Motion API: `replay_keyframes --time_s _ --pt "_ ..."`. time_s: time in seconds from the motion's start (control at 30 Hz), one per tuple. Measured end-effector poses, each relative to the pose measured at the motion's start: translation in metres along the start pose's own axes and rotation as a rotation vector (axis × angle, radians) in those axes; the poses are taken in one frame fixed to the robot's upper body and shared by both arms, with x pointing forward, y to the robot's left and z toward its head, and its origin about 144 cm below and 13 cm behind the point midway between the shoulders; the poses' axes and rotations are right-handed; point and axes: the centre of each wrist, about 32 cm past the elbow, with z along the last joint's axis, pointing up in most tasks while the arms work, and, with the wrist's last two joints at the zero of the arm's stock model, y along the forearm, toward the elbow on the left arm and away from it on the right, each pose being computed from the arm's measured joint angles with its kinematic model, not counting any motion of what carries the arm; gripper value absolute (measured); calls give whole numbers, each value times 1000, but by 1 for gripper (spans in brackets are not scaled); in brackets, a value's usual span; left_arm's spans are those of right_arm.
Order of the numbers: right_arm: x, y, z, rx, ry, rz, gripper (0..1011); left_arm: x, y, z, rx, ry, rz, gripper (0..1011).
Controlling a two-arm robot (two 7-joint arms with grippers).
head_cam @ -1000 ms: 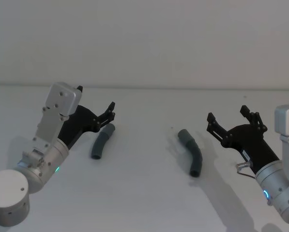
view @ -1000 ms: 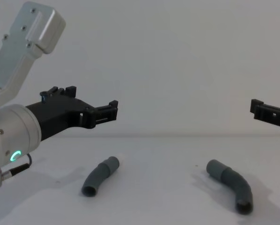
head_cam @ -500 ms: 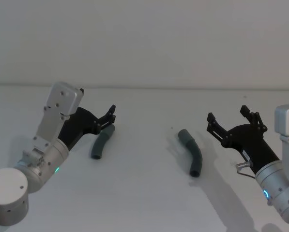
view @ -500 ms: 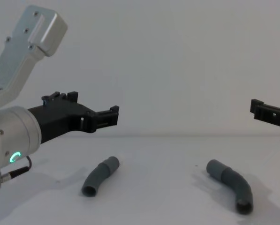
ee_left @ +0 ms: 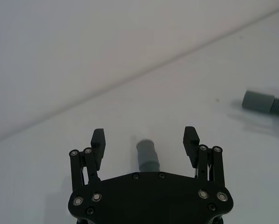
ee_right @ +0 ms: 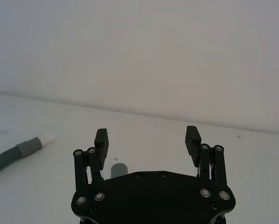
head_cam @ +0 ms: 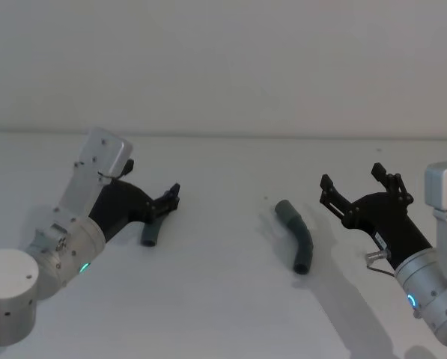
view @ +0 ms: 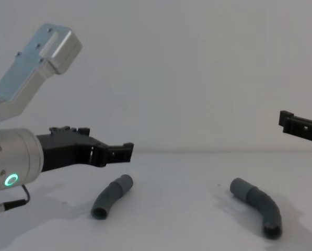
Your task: Use both hands to pick up one end of the pipe from the table, align the ends, and insert them.
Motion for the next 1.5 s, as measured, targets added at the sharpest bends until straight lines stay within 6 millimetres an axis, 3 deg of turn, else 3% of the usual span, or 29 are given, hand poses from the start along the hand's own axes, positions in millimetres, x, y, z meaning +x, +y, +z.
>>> replay_keyframes --time_s 0.77,1.5 --pt "0 0 0 0 0 0 1001 12 -19 28 334 36 -85 1001" --pt "0 0 0 0 0 0 1001 15 -39 36 420 83 -94 1001"
